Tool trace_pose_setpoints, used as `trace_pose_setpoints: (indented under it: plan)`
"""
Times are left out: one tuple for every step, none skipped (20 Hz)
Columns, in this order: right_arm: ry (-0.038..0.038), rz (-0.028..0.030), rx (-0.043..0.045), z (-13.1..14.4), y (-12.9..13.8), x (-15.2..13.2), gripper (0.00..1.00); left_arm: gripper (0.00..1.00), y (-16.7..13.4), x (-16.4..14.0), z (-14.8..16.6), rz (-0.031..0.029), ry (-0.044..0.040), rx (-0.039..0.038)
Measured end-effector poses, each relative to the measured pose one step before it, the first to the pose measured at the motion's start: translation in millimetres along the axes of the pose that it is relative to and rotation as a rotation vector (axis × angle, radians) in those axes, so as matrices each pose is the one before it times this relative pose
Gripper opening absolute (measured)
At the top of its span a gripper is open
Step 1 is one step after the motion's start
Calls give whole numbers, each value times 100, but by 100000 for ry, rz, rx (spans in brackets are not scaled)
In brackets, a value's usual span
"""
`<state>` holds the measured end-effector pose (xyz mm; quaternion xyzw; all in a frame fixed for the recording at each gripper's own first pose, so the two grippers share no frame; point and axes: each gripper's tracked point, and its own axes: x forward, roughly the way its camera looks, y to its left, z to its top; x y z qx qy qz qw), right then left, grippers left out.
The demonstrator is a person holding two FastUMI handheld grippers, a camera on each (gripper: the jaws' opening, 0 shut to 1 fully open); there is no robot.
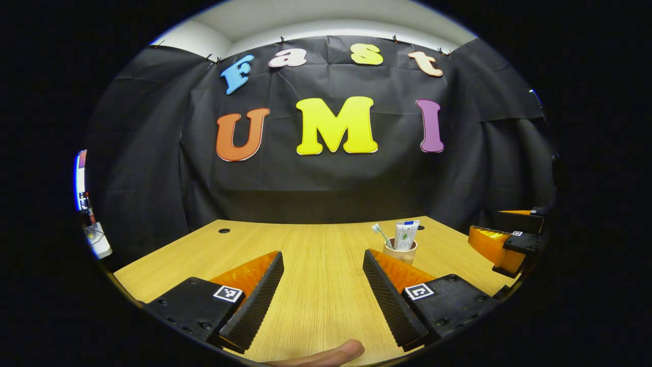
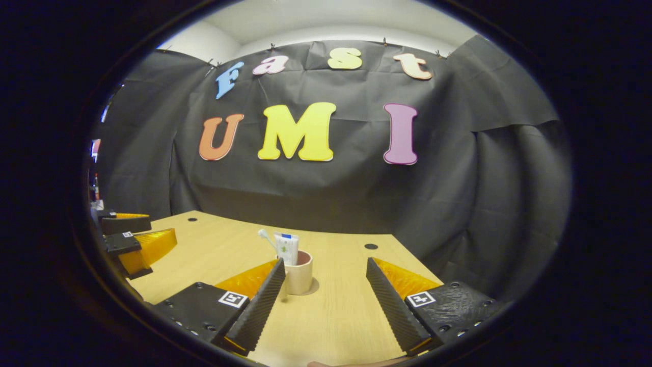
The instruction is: Put the toothbrush and toothpaste on the desktop into the cup, then pick up the cup and place it on the coaster on the desktop.
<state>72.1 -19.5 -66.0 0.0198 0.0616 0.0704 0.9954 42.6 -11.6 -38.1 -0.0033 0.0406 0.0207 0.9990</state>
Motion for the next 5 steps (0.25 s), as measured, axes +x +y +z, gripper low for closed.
trace_pose_setpoints:
  plan:
    - [-118,-447,-161,25,-247,29,96,99,26,95,-252,-22,852,-467]
    - [-175,-503,33,56,-239,61,97,99,-27,-98,-48,-339,674,-875]
    - [37,-132,18,6,-96,77,97,99,-22,17,-89,164,477,-943]
    - [-57,0,-33,-20,-55,-75,96,99,31,75,47,306,293,-407]
    - [71,-69,-111,-10,-55,40,97,100,-124,83,-262,-281,240,129]
